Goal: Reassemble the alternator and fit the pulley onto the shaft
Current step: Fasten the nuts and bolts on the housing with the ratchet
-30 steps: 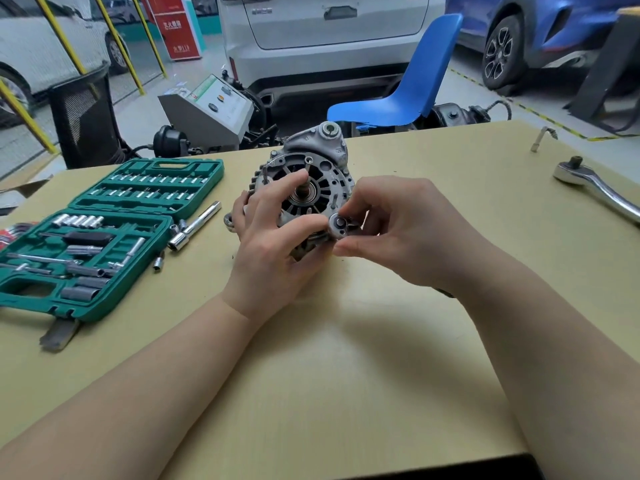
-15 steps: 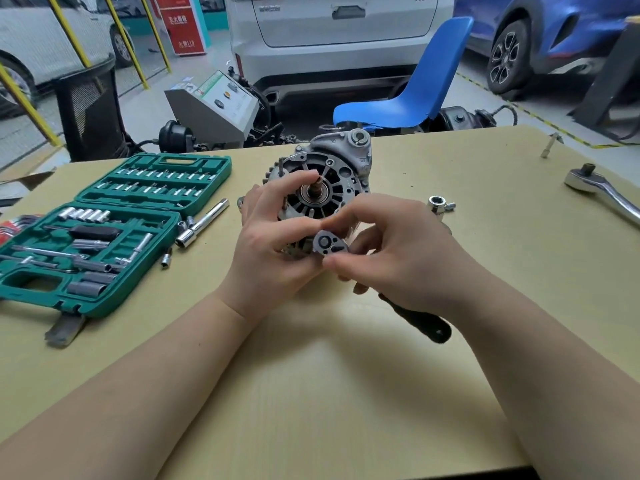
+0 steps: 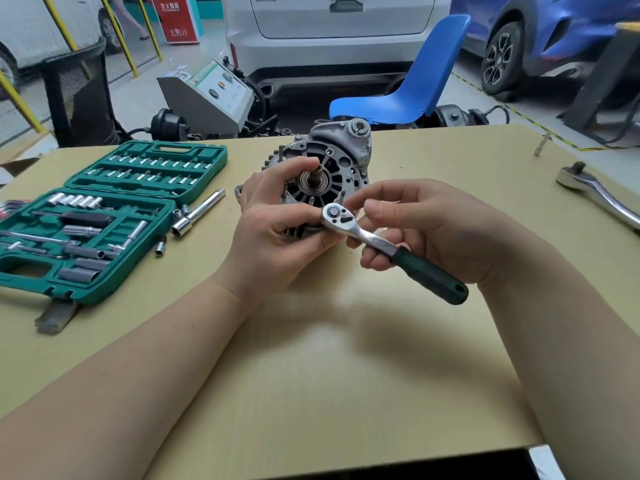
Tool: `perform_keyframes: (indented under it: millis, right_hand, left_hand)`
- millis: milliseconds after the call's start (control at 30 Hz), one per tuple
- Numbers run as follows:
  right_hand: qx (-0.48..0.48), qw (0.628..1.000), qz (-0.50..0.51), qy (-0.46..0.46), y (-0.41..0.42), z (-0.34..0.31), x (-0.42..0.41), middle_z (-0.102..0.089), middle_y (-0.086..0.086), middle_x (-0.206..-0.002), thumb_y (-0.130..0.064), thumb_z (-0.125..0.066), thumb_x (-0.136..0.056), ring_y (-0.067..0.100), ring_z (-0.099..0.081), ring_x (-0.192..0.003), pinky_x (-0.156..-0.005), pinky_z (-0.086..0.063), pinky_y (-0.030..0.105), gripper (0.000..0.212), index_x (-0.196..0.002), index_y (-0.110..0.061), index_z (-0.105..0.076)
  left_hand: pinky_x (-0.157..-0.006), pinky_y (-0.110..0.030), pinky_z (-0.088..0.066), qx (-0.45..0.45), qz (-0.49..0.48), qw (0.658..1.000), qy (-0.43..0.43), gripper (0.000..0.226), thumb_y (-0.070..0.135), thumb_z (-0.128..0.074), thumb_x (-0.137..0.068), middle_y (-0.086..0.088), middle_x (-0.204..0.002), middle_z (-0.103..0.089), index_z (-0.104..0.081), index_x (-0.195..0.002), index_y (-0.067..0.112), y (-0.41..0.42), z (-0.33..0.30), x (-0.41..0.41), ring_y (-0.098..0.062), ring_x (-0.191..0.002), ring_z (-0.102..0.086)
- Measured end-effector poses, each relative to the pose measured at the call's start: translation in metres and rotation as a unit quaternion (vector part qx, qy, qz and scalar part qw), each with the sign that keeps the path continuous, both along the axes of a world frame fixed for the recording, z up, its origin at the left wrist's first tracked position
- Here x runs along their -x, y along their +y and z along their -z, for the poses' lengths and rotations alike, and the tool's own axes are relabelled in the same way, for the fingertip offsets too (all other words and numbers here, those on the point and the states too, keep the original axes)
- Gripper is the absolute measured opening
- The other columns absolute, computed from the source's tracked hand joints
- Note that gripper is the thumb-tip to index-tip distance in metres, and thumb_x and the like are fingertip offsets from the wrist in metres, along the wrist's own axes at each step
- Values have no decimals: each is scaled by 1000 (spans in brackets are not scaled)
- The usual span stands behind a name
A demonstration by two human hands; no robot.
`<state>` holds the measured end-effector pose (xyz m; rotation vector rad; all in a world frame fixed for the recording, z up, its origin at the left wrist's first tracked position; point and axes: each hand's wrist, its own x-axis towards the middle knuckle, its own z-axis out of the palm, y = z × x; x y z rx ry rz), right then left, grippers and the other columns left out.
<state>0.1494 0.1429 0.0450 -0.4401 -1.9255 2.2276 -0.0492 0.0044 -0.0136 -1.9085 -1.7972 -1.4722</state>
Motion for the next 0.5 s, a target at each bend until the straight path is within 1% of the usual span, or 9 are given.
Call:
perform_keyframes:
  millis: [100,167,233,267,300,333,400,433,500]
  right_hand:
    - [49,998,-36,2,15,3,-5,-66,39,-107,-31,-70,-92,40,-74,-82,-69,-63,38,47,-129,-1,-64]
    - [54,997,-59,12,27,2,-12,-64,35,-117,-36,-68,-93,40,-73,-86,-66,-63,39,55,-136,-2,-60]
    - [45,994,-92,47,42,1,-22,-58,28,-135,-35,-58,-100,42,-69,-97,-58,-61,34,56,-147,-6,-50]
    - [51,990,-107,75,50,0,-26,-53,27,-143,-32,-54,-102,45,-66,-105,-57,-60,31,56,-151,-7,-44]
    - [69,985,-118,106,57,0,-30,-47,29,-149,-29,-54,-102,48,-64,-113,-62,-62,30,58,-154,-7,-39]
    - [94,979,-121,137,61,1,-33,-41,32,-153,-24,-58,-101,51,-60,-119,-72,-63,31,61,-155,-5,-35]
    - [146,968,-92,182,60,4,-29,-41,35,-151,-10,-64,-96,52,-58,-124,-92,-60,37,64,-153,-2,-36]
    - [167,965,-55,192,54,6,-22,-46,35,-146,-4,-67,-92,47,-60,-123,-96,-58,37,64,-150,-1,-40]
    - [196,959,40,202,35,12,-2,-58,28,-135,2,-67,-89,31,-68,-109,-92,-58,31,59,-144,-2,-46]
  left_hand:
    - [-111,-64,-40,4,-5,1000,0,14,36,-88,-89,3,-150,-55,-88,-98,25,0,1,1,-36,-137,-53]
    - [-111,-64,-39,4,-7,1000,-2,15,38,-87,-89,3,-150,-55,-88,-100,27,0,2,1,-34,-137,-52]
    - [-112,-64,-38,1,-6,1000,-7,15,39,-87,-89,5,-151,-55,-87,-101,30,0,3,1,-32,-138,-51]
    - [-113,-64,-38,0,-4,1000,-12,15,39,-87,-89,6,-151,-55,-87,-102,31,0,3,1,-30,-139,-50]
    - [-113,-64,-37,-3,-2,1000,-17,16,39,-88,-88,8,-151,-54,-86,-104,34,0,3,1,-27,-140,-49]
    - [-114,-64,-37,-5,0,1000,-21,17,39,-88,-88,11,-150,-54,-85,-104,35,-1,2,1,-25,-141,-48]
    - [-115,-63,-35,-7,0,1000,-28,17,39,-87,-88,15,-150,-52,-85,-104,35,-1,3,1,-19,-141,-47]
    - [-115,-63,-35,-9,-1,1000,-28,16,39,-87,-87,16,-150,-52,-86,-103,34,-1,3,1,-17,-141,-46]
    - [-114,-64,-34,-12,-8,1000,-23,16,39,-88,-86,17,-149,-52,-88,-99,30,0,4,0,-15,-140,-47]
